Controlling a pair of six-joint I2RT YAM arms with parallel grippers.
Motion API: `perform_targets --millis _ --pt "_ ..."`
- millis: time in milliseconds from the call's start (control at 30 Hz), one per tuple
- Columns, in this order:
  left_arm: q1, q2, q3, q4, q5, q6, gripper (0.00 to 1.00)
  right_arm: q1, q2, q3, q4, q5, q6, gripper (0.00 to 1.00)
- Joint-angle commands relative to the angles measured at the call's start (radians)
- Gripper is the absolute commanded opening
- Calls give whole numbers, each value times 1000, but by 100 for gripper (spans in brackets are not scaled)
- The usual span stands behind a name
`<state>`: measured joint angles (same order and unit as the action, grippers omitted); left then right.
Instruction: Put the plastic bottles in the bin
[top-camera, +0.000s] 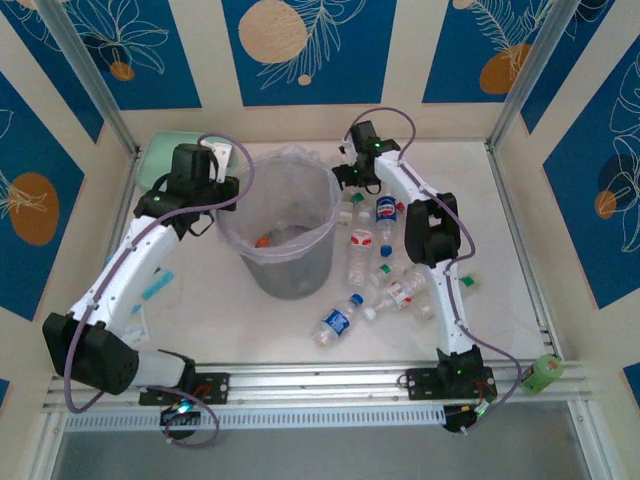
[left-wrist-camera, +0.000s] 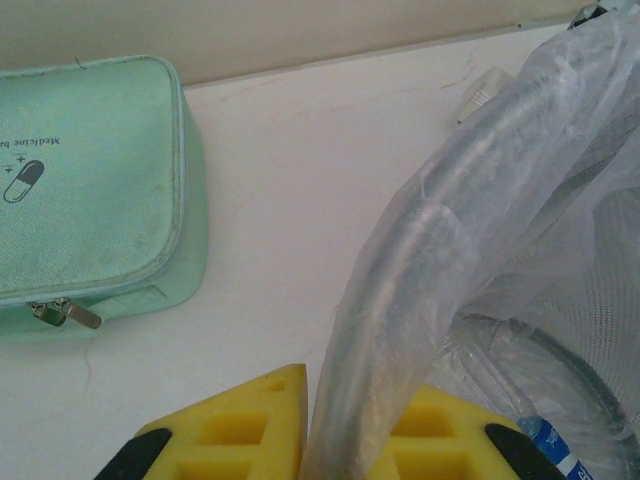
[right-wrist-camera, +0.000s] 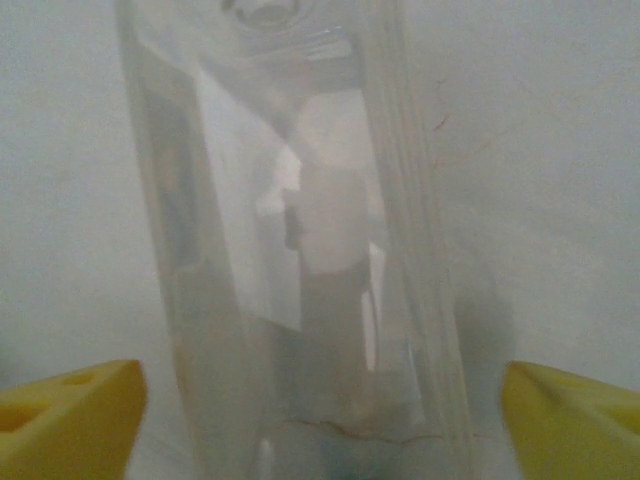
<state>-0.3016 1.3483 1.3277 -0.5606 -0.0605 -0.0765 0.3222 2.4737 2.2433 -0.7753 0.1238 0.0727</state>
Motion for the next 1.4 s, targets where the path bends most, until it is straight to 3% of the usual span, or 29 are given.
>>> perform_targets --millis 0,200,500,833,1033,1233,1367 --pt "1 2 -30 -43 -39 29 0 2 3 42 -18 -38 25 74" --pt "0 -4 -29 -43 -39 29 0 -6 48 99 -78 -31 15 70" --pt "0 -5 -32 -41 -43 28 0 -21 -10 123 -85 -5 12 49" --pt "1 4 -36 -36 -42 24 0 -61 -235 126 -94 -20 6 46" --pt "0 8 -41 -30 -50 18 0 -103 -374 183 -201 -44 50 42" --pt "0 35 -40 -27 -3 -9 0 -120 -494 297 -369 -127 80 39" --pt "-2 54 -42 -25 10 -17 0 -92 -621 237 -370 -222 122 36"
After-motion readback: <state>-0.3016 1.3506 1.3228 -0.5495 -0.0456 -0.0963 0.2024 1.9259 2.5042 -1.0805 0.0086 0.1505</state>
